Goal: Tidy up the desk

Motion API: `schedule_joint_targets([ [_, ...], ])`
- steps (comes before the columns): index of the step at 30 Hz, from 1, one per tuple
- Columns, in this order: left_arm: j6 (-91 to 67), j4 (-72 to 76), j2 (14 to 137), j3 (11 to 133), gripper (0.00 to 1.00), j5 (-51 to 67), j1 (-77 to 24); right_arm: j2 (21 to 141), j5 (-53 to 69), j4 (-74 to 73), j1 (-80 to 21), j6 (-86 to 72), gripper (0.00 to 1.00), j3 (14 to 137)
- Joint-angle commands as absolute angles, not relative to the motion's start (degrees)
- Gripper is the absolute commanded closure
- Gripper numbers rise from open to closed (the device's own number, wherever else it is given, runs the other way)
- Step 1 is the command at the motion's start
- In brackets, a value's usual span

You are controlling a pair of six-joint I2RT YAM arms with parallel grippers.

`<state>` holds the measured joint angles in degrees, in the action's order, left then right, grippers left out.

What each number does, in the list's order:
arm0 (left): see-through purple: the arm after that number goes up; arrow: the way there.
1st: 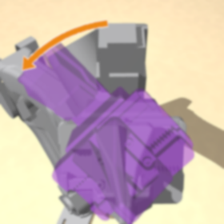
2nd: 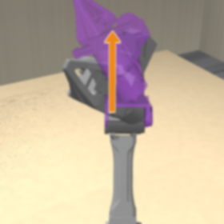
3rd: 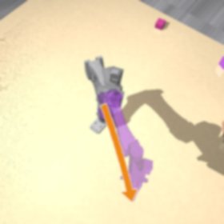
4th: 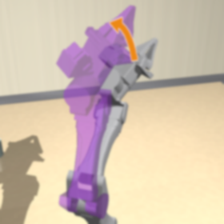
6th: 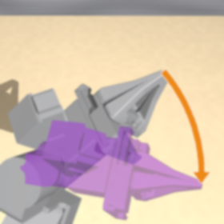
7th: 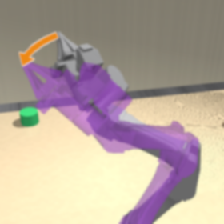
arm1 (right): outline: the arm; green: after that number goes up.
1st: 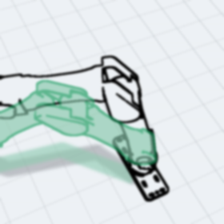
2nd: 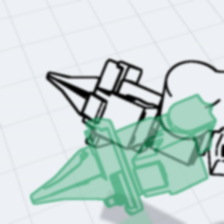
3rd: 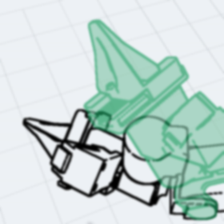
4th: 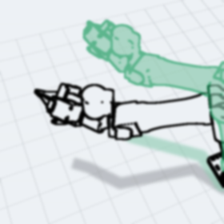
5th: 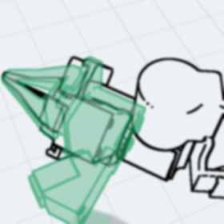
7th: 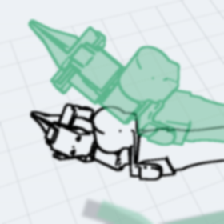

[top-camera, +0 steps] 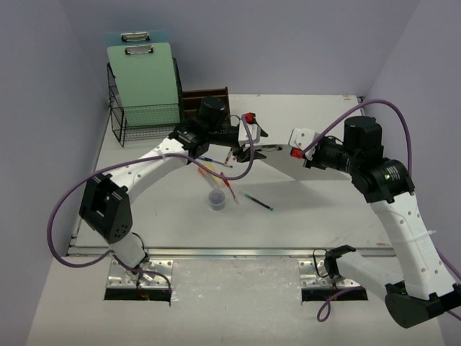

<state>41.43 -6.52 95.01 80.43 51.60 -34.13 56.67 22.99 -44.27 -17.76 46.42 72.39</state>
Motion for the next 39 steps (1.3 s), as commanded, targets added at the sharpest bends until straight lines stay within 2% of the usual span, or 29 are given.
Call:
schedule_joint_targets([
  [1, 44.40, -8.09, 96.34, 84.19, 0.47, 52.71, -34.89, 54.63, 25.00, -41.88, -17.84, 45.90, 1.00, 71.94],
  [5, 44.19, -7.65, 97.40, 85.29, 0.58, 52.56, -35.25, 54.11, 25.42, -42.10, -17.84, 46.05, 1.00, 71.24],
  [14, 39.19, -4.85, 95.92, 86.57, 0.96, 50.88, -36.61, 53.37, 25.27, -41.71, -17.84, 45.45, 1.00, 70.18],
  [15, 38.28, -4.51, 95.08, 86.81, 0.98, 49.78, -36.65, 53.50, 24.83, -41.90, -17.84, 44.99, 0.96, 70.80],
  [16, 37.52, -4.19, 94.24, 87.13, 0.99, 48.54, -36.65, 53.70, 24.31, -42.10, -17.84, 44.51, 0.91, 71.55],
  [17, 36.98, -4.18, 93.13, 87.45, 1.00, 47.38, -36.65, 53.76, 24.01, -42.18, -17.84, 44.10, 0.80, 72.06],
  [19, 36.58, -5.34, 90.68, 88.59, 1.00, 44.70, -36.60, 53.54, 23.82, -42.03, -17.84, 43.11, 0.52, 72.61],
  [22, 37.30, -9.36, 87.57, 91.49, 1.00, 41.98, -36.11, 51.82, 23.41, -40.01, -17.84, 41.39, 0.16, 72.30],
  [23, 37.47, -11.49, 86.39, 93.10, 1.00, 41.09, -35.61, 51.16, 23.03, -39.12, -17.84, 40.65, 0.07, 72.16],
  [25, 38.05, -15.42, 84.01, 97.39, 1.00, 38.89, -34.82, 50.40, 21.91, -37.77, -17.84, 38.07, 0.02, 72.31],
  [35, 53.57, -37.56, 75.87, 110.54, 1.00, 17.21, -27.49, 47.48, 16.57, -30.29, -17.86, 26.70, 0.01, 73.04],
  [39, 59.01, -38.44, 71.89, 107.87, 1.00, 8.67, -22.76, 47.40, 16.17, -29.42, -17.84, 24.06, 0.01, 70.47],
])
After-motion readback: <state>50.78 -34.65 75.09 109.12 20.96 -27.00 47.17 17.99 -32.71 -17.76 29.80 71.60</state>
